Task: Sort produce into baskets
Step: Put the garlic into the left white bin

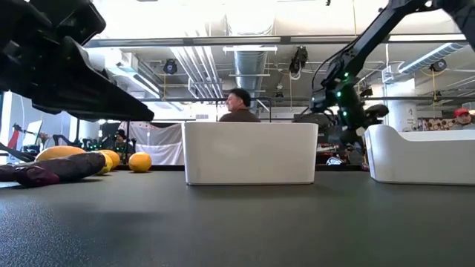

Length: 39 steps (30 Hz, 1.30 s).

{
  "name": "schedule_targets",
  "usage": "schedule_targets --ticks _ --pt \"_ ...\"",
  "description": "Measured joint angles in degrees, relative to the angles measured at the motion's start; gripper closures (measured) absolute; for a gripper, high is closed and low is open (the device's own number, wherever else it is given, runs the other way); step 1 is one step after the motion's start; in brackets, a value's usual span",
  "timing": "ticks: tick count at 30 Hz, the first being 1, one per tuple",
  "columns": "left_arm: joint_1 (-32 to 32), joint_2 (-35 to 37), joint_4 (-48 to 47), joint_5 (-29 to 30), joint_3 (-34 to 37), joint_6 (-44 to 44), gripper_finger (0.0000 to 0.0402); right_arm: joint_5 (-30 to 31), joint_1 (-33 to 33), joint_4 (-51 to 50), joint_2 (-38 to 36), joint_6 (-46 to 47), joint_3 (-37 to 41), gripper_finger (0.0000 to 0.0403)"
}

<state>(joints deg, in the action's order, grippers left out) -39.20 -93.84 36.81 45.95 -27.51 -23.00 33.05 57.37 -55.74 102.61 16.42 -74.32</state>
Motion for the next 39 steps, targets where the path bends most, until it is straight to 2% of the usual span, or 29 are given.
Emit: schedule_targets --ticks 4,8,10,24,28,33,39 --pt "0.04 -0.54 -0.06 0.0 0.0 0.0 0.0235 0.72 0.66 -0.78 3.39 -5.36 -2.36 0.0183" --pt "0.04 -0.62 -0.03 0.0 0.0 0.0 0.0235 5.59 1.47 -6.13 7.38 -8.2 -4.65 0.0184" --pt "0.04 -0.62 -0.03 0.0 0.0 0.01 0.0235 5.6 2.28 -8.02 8.71 -9.98 -5.25 0.0184" --pt "0.33 -0.64 -0.52 0.0 0.31 0.02 0.0235 2.54 2.95 -7.72 11.93 -22.06 -5.1 0.0184" --pt "0.33 -0.64 -0.53 0.0 0.31 0.01 0.0235 2.13 3.44 -4.76 11.93 -22.25 -5.08 0.0184" --pt "0.33 -0.64 -0.54 0.0 0.31 0.02 0.0235 -1.74 3.49 -3.53 11.93 -24.6 -5.08 0.0184" --pt "0.33 -0.64 -0.54 0.0 0.31 0.01 0.0235 -2.22 3.8 -3.55 11.88 -22.01 -5.06 0.0184"
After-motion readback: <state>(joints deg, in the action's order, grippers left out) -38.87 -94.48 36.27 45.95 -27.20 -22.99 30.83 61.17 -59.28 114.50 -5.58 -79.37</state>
